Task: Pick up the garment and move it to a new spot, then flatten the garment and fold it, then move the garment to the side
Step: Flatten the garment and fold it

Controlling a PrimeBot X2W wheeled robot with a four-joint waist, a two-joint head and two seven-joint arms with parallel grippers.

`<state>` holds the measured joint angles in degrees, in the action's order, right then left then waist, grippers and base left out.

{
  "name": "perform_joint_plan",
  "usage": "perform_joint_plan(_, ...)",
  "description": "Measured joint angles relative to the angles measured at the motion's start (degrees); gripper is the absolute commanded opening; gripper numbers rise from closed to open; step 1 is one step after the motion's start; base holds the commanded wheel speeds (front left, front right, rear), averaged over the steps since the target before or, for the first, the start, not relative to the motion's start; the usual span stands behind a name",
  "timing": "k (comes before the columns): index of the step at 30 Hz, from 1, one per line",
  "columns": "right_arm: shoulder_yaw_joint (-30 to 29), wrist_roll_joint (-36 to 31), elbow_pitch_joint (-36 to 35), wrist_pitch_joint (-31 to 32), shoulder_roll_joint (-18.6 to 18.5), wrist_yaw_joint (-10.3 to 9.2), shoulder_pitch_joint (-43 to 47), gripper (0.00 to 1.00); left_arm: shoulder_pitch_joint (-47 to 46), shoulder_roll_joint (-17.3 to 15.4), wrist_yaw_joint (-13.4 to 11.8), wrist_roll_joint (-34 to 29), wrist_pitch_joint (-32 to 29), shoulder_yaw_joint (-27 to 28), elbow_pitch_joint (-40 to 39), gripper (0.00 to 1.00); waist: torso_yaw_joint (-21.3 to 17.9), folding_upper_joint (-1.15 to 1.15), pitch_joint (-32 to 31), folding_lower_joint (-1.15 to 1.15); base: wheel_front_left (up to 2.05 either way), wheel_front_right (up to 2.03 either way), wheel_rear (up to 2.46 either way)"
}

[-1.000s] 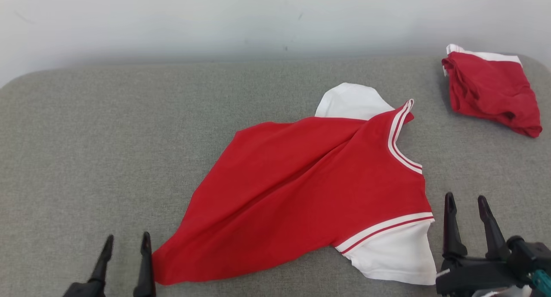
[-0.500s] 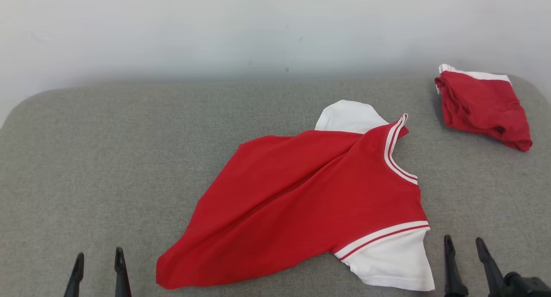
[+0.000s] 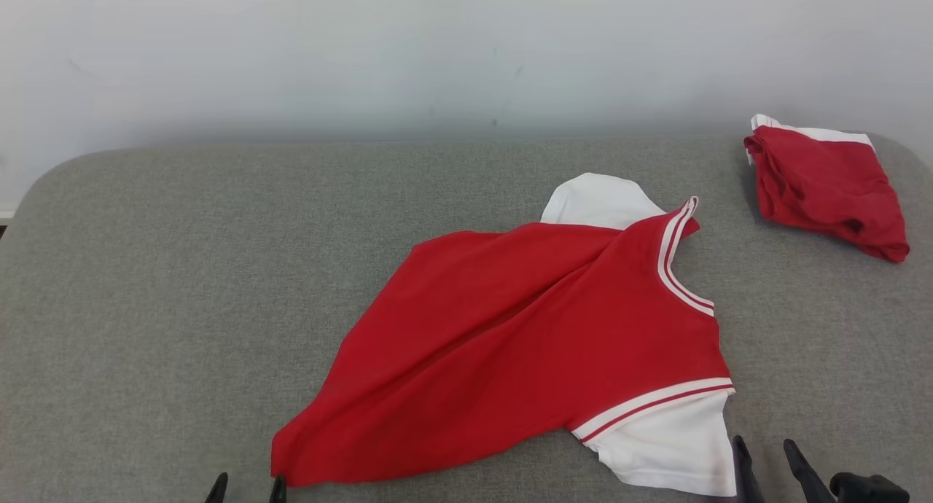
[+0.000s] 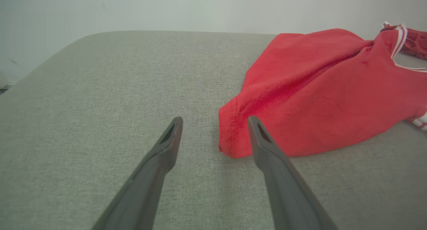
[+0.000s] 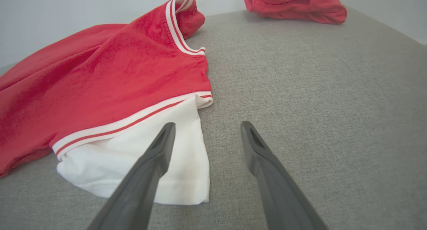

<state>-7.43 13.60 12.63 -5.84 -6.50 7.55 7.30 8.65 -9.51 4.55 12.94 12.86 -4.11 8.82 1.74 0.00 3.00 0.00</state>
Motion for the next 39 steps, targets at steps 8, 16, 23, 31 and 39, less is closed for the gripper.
perform_joint_plan(8, 1.00, -0.30, 4.26, 2.31, -0.63, 0.00, -2.94, 1.00, -4.24, 0.47, 1.81, 1.10, -0.14, -4.42, 6.36, 1.00, 0.95, 0.00, 1.15, 0.00, 0.00, 0.00, 0.00)
perform_joint_plan(16, 2.70, -0.10, 8.11, 3.96, -0.44, 0.00, -3.79, 1.00, -10.76, 0.99, 2.45, 2.93, 1.25, -5.41, 18.45, 1.00, 1.14, 0.00, 1.96, 0.00, 0.00, 0.00, 0.00)
perform_joint_plan(23, 4.33, 1.10, 8.59, 5.39, -0.26, 0.00, -4.15, 0.00, -14.53, 1.87, 2.65, 5.43, 1.94, -7.59, 26.60, 0.00, 0.40, 0.00, 2.09, 0.00, 0.00, 0.00, 0.00)
perform_joint_plan(31, 5.54, 3.81, 4.36, 4.19, -0.15, 0.00, -4.28, 0.00, -14.43, 0.92, 2.96, 7.39, 2.12, -6.55, 23.24, 0.00, -0.14, 0.00, 1.55, 0.00, 0.00, 0.00, 0.00)
perform_joint_plan(39, 7.38, 7.64, -8.50, 6.01, -0.99, 0.00, -6.31, 0.00, -12.40, -1.32, 2.55, 7.05, 1.27, -3.96, 8.73, 0.00, -0.74, 0.00, 1.43, 0.00, 0.00, 0.00, 0.00)
